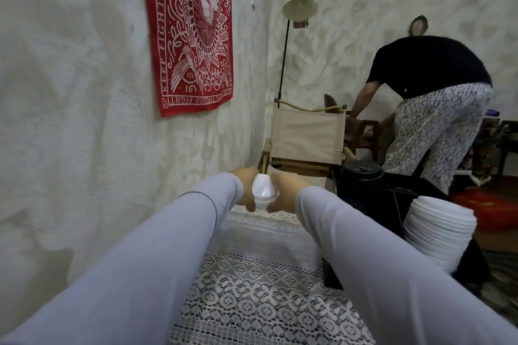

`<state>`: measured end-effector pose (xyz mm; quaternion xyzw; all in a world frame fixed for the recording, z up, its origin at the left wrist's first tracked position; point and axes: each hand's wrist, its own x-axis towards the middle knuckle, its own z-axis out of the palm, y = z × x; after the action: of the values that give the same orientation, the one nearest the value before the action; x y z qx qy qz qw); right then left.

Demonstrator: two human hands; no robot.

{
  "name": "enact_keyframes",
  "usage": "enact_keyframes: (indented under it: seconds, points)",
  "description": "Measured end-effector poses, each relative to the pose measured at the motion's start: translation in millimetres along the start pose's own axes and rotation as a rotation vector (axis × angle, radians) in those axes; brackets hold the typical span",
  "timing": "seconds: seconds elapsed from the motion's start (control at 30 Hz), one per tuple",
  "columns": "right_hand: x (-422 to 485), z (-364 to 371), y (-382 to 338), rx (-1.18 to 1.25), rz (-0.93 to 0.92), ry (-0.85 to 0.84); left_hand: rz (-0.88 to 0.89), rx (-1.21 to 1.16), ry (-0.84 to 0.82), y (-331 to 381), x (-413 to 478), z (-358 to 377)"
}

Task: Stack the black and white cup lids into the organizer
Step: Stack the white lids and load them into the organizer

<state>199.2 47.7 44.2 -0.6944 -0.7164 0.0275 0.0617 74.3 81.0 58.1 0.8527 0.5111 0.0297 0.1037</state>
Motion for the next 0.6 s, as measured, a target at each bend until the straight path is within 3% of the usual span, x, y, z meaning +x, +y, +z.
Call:
enact_keyframes:
  seconds: [0.07,0.23,0.6]
  points:
    - [-15,-14,2,-0.037,-0.045,0.073,0.045,-0.052,0.063,7,-11,-8]
    - [-60,-37,18,0.143,-0.061,0.197,0.18,-0.128,0.209,28,-52,-16]
    - [-192,-41,36,0.356,-0.107,0.313,0.387,-0.283,0.283,74,-146,9]
